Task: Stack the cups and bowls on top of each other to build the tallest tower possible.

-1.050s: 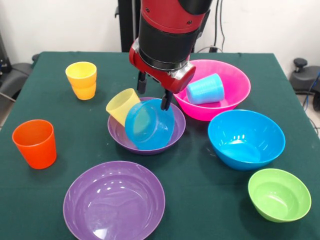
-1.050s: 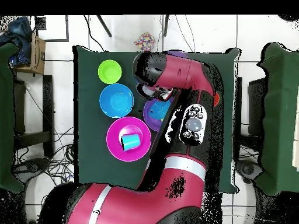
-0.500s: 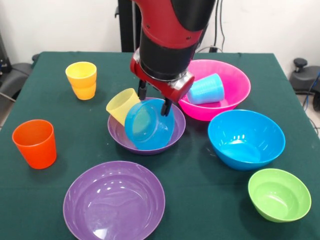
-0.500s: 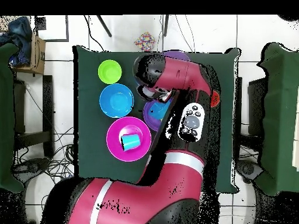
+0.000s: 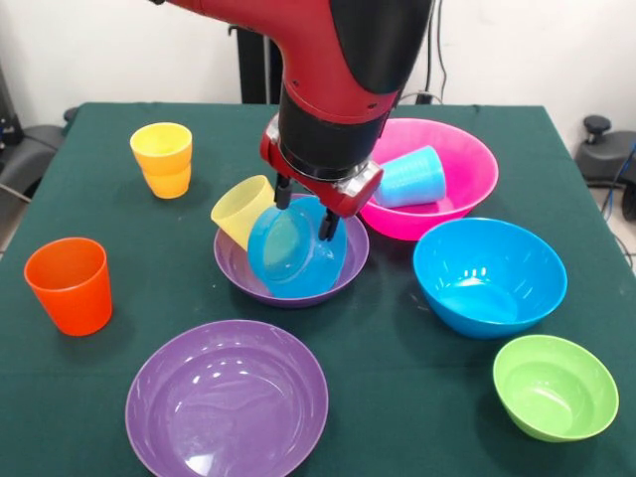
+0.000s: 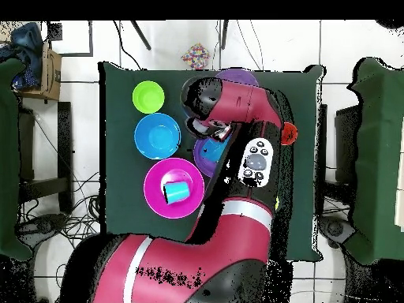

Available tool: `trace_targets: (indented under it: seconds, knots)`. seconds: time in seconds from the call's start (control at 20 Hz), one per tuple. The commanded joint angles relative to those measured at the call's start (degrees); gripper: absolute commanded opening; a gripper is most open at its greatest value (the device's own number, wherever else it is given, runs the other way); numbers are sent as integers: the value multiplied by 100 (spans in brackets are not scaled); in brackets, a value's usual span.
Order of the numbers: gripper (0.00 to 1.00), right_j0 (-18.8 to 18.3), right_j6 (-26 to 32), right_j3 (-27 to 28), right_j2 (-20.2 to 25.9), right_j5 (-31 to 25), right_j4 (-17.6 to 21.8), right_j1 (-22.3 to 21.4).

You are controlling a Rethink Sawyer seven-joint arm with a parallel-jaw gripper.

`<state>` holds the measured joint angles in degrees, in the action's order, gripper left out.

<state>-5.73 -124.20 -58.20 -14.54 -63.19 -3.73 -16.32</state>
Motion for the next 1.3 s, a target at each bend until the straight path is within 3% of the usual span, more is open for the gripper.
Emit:
trace_targets:
  seconds: [0.05,0.4,0.75,1.1,1.3]
  knots:
    - [100,229,-1007,-412,239,-567,-149,-97]
    - [100,329,-1451,-768,60,-603,-436,-196]
    - [100,492,-1020,-1156,-175,-354,-286,-309]
    - [100,805,-1034,-1416,-433,-415,-146,-309]
    - [100,837,-923,-1525,-469,-72,-146,-298]
